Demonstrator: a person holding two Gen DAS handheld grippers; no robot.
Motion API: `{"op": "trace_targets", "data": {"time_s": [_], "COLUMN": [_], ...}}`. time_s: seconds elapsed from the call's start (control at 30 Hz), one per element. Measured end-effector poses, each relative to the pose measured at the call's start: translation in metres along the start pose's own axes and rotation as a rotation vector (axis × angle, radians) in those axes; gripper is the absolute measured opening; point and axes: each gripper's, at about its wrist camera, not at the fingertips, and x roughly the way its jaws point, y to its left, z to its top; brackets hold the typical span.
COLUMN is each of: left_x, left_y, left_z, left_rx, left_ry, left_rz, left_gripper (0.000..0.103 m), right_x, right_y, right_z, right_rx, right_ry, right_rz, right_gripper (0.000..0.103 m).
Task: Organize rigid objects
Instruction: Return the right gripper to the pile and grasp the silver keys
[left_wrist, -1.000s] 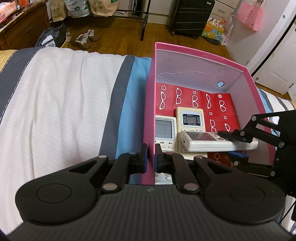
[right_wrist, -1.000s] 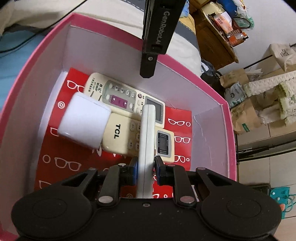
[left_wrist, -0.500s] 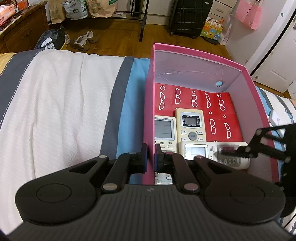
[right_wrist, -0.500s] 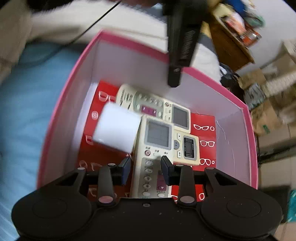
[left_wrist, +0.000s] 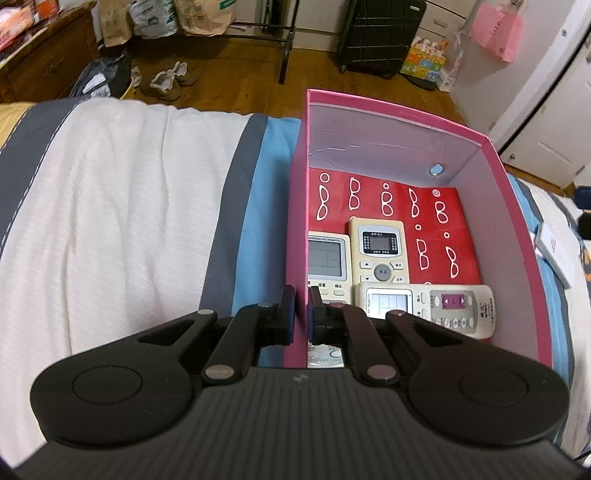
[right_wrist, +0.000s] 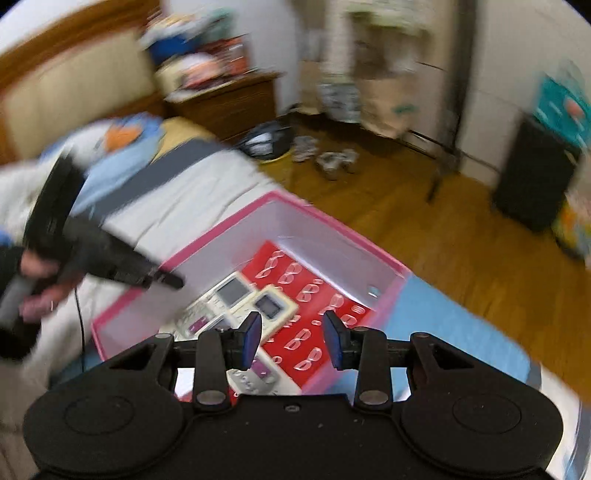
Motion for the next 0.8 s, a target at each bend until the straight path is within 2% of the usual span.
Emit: {"op": "trace_targets", "data": {"time_s": [0.17,0.27,0.3,0.4,0.5,0.63,0.8], "left_x": [0.001,0.001,0.001,0.003,0.003,0.003,0.005], "left_y": [0.001,-0.001,-0.002,-0.001,0.0,-0.002,-0.001], "left_z": [0.001,0.001,0.001,0.002,0.003,0.003,0.004], "left_rx": [-0.012,0.001,0.002,-0.018,-0.031,-0.028,-0.024], "left_ry": [0.002,0.003,0.004,0.006,0.011,0.014,0.019], "left_rz": [0.002,0.013,0.015,0.014,0.012,0.019,0.014], "left_gripper": [0.006,0.005,0.005,0.005,0.006,0.006,0.006], "right_x": [-0.011,-0.006,-0.004,0.011,0.027,0.048,0.076], "right_y": [-0.033,-0.046,-0.048,-0.053,-0.057,-0.047,-0.035], "right_z": [-0.039,-0.074,-0.083,-0.109,-0.128,-0.149,-0.154], "right_rx": [0.188,0.259,0.263,0.285,0.324,0.313,0.268], "right_ry": [-0.086,-0.146,-0.144,-0.1,-0.051,0.006,0.033], "right_rz": [-0.019,-0.079,-0.097,-0.125,-0.11,-0.09,-0.121], "right_gripper": [0.051,0.063,0.063,0.063,0.063,0.063,0.061]}}
